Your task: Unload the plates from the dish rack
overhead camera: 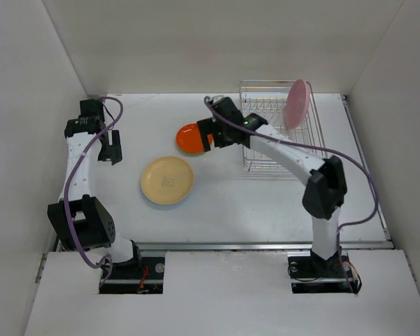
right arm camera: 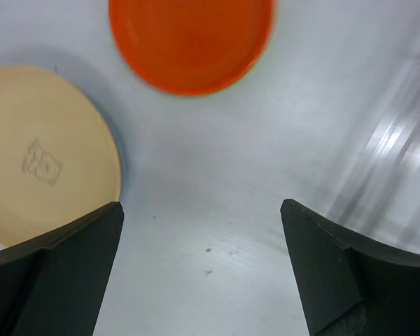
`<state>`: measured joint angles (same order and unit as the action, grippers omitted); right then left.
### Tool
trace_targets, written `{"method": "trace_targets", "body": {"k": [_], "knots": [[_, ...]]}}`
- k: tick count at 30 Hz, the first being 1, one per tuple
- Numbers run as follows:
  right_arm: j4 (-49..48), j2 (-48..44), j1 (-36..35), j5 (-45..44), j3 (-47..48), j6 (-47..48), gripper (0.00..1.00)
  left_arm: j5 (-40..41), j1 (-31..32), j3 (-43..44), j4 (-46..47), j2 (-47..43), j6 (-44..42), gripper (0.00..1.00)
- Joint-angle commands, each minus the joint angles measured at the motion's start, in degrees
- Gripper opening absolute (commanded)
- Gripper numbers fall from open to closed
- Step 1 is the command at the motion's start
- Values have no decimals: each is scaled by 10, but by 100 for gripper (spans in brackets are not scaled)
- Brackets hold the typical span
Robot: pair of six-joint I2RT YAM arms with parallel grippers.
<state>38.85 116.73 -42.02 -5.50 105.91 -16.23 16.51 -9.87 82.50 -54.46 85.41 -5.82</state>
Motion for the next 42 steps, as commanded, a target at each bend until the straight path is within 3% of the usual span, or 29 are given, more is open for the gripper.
{"method": "trace_targets", "body": {"k": [1,6,12,16,17,20,23,24,27,31,39,41,42], "knots": [[18,-123,38,-191,4,3,100,-9,-2,20,-12,-16,-4,100],[12,-167,159,-268,35,24,100,-55,-2,14,-23,-16,-24,100],[1,-79,296,-263,116,24,100,-68,-2,3,-39,8,-37,100],[-13,-12,324,-270,155,30,92,-68,-2,-2,-39,8,-37,100],[-13,2,332,-264,162,30,86,-68,-2,-2,-39,8,-37,100],[-13,42,338,-259,175,30,73,-63,-2,-2,-44,14,-37,100],[-18,55,344,-259,170,30,55,-63,-2,-2,-44,20,-37,100],[-18,55,344,-259,170,30,38,-63,-2,-2,-44,20,-37,100],[-32,32,344,-315,152,37,7,-63,-2,-2,-44,20,-37,100],[-80,-43,320,-420,107,85,0,-63,-2,-2,-50,20,-42,100],[-130,-185,235,-527,121,183,0,-68,-2,-2,-50,6,-42,100],[-135,-223,202,-510,110,190,0,-74,-2,-2,-50,-1,-42,100],[-135,-236,166,-444,98,190,0,-74,-2,-2,-50,-9,-42,100]]}}
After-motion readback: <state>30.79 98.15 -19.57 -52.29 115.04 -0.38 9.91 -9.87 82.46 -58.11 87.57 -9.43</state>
